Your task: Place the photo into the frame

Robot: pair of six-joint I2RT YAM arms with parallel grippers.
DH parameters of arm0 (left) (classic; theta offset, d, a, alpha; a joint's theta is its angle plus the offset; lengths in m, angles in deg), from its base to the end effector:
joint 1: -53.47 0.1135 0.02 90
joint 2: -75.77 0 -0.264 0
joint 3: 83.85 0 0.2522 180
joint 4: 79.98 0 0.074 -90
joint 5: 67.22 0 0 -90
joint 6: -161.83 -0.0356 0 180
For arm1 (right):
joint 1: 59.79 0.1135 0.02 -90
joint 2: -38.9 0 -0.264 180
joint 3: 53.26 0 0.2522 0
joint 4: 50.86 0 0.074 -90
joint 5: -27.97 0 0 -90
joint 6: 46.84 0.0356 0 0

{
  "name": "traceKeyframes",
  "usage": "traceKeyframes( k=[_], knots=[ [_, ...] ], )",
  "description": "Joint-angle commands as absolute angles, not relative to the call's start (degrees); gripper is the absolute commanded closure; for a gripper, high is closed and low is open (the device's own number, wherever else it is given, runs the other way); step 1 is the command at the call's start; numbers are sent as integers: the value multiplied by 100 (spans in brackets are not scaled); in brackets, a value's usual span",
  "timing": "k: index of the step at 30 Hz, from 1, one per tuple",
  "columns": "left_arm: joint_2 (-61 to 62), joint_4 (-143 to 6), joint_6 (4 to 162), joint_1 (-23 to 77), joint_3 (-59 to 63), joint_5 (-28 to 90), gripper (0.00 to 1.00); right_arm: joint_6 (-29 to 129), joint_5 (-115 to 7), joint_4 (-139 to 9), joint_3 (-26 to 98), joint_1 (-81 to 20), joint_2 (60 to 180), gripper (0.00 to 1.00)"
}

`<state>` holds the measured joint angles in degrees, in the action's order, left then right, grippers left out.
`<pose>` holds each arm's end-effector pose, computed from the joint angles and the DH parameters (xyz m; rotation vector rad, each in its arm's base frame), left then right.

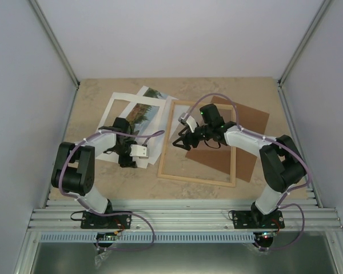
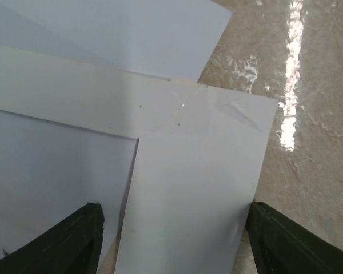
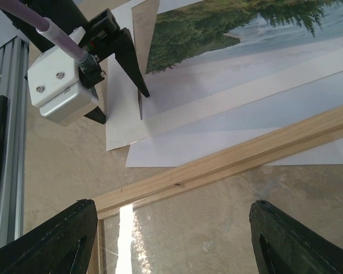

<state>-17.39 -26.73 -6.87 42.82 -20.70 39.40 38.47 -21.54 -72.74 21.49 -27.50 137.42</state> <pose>0.2592 -0.0591 0.1436 2.0367 2.0248 -0.2530 0.2925 0.2122 0.2007 -1.0777 2.1116 1.0676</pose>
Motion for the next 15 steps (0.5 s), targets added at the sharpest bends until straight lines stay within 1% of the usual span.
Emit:
traceKeyframes(
  k=[1, 11, 15],
  knots=[
    [-1928, -2904, -1056, 4219, -2126, 3710, 32, 3906, -2213, -7149, 2056, -2787, 13544, 26],
    [-1461, -2994, -1289, 4195, -2525, 3725, 47, 4212, -2097, -7040, 2056, -2841, 13698, 26],
    [-1371, -2955, -1048, 4195, -2354, 3895, 48, 4493, -1874, -6964, 2088, -2841, 13796, 27]
  ],
)
